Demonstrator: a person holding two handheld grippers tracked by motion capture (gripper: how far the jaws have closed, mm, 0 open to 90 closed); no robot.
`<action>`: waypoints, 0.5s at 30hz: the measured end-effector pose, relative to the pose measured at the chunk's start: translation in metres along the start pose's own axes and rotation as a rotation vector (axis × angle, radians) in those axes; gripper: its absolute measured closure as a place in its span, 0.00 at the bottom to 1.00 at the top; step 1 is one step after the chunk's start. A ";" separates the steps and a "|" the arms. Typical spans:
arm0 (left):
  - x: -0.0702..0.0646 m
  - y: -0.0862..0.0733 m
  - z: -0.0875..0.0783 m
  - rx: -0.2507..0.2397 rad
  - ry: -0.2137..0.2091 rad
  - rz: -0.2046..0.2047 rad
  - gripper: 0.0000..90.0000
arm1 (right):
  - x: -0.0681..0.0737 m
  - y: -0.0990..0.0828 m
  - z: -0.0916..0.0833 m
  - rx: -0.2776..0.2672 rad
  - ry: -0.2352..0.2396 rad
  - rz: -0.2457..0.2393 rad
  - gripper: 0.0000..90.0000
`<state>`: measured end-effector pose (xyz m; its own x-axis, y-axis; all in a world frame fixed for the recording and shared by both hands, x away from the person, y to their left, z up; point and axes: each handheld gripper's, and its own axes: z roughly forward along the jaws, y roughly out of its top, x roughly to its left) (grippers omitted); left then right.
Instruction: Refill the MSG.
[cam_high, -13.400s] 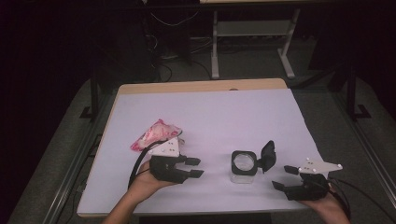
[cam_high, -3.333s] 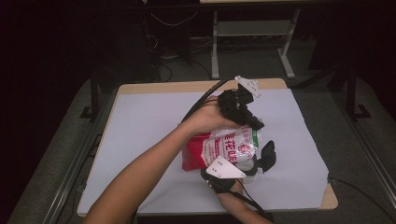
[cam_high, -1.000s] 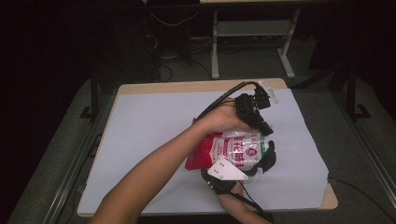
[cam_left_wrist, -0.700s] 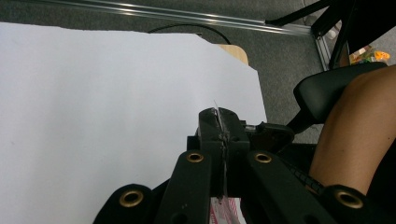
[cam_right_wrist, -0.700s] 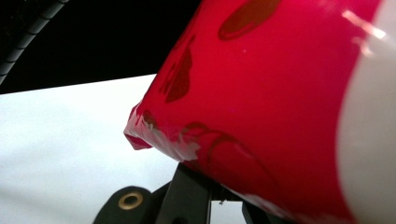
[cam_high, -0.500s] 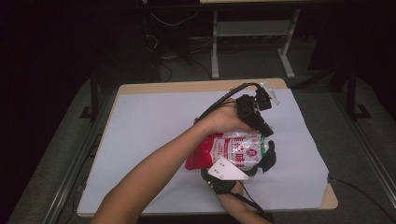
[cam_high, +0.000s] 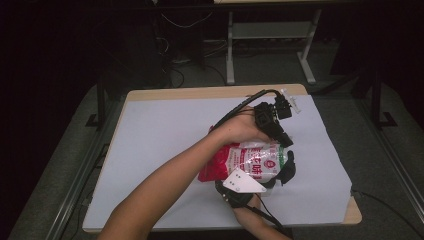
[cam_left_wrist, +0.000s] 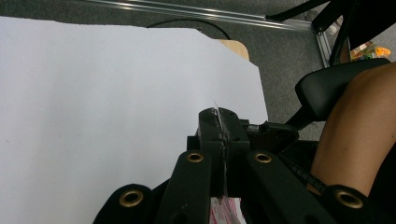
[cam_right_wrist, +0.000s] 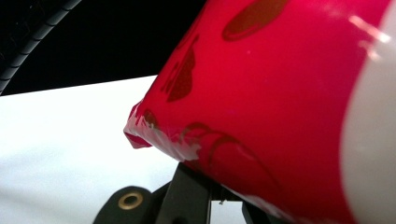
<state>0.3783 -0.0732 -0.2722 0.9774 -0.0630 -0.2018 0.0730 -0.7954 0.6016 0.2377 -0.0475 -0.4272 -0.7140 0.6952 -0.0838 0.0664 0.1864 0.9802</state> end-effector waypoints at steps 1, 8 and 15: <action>0.000 0.000 0.000 0.000 0.000 0.000 1.00 | 0.000 0.000 0.000 0.000 0.000 0.000 1.00; 0.001 0.000 0.002 0.014 0.001 0.009 1.00 | 0.000 0.000 0.000 -0.005 0.002 -0.008 1.00; 0.000 0.000 0.001 0.010 0.001 0.003 1.00 | 0.000 0.000 0.000 -0.004 0.001 -0.008 1.00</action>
<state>0.3785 -0.0742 -0.2732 0.9777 -0.0647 -0.1997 0.0685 -0.8011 0.5946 0.2381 -0.0476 -0.4271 -0.7150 0.6931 -0.0918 0.0578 0.1894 0.9802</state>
